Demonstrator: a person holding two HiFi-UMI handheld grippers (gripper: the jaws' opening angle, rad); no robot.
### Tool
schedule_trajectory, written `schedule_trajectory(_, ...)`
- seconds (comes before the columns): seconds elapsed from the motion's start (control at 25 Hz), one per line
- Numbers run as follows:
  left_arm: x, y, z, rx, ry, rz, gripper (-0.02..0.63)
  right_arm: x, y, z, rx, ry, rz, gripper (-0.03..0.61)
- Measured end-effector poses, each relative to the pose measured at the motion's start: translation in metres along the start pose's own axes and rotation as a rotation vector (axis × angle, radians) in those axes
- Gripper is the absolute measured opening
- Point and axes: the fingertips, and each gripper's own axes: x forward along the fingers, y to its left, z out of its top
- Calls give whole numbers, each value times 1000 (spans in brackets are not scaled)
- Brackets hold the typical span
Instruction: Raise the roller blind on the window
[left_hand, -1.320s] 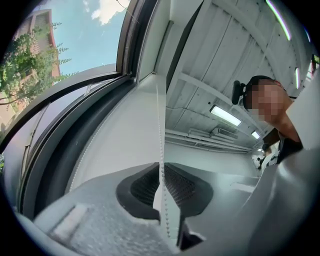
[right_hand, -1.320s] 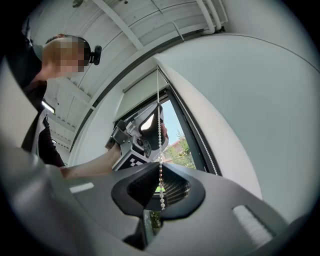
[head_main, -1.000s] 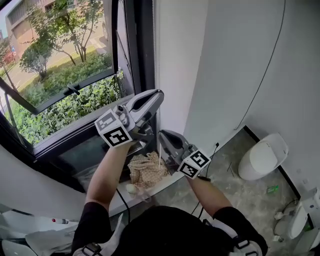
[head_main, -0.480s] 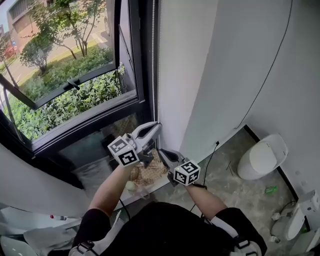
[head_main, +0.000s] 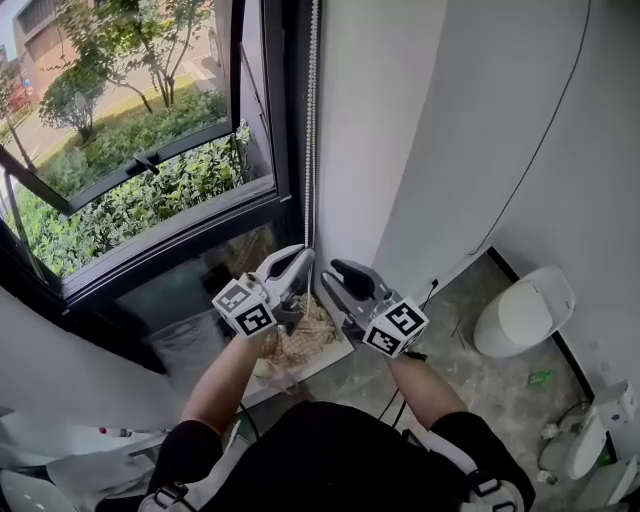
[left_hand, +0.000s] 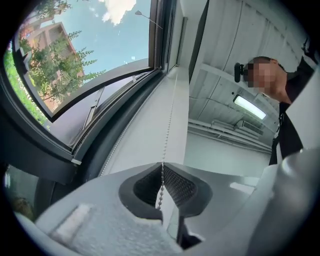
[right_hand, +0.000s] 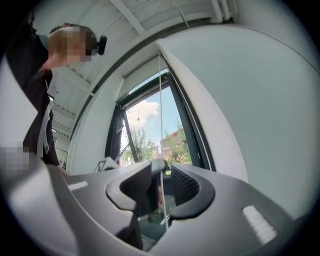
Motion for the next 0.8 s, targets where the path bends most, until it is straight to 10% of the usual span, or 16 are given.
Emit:
schedule_trajectory(0.36, 0, -22, -5, -27, -7, -51, 11, 56, 22, 161, -142, -252, 23, 92)
schedule_trajectory(0.8, -9, -22, -1, -14, -8, -48, 11, 91, 20, 177, -99, -270, 28, 38)
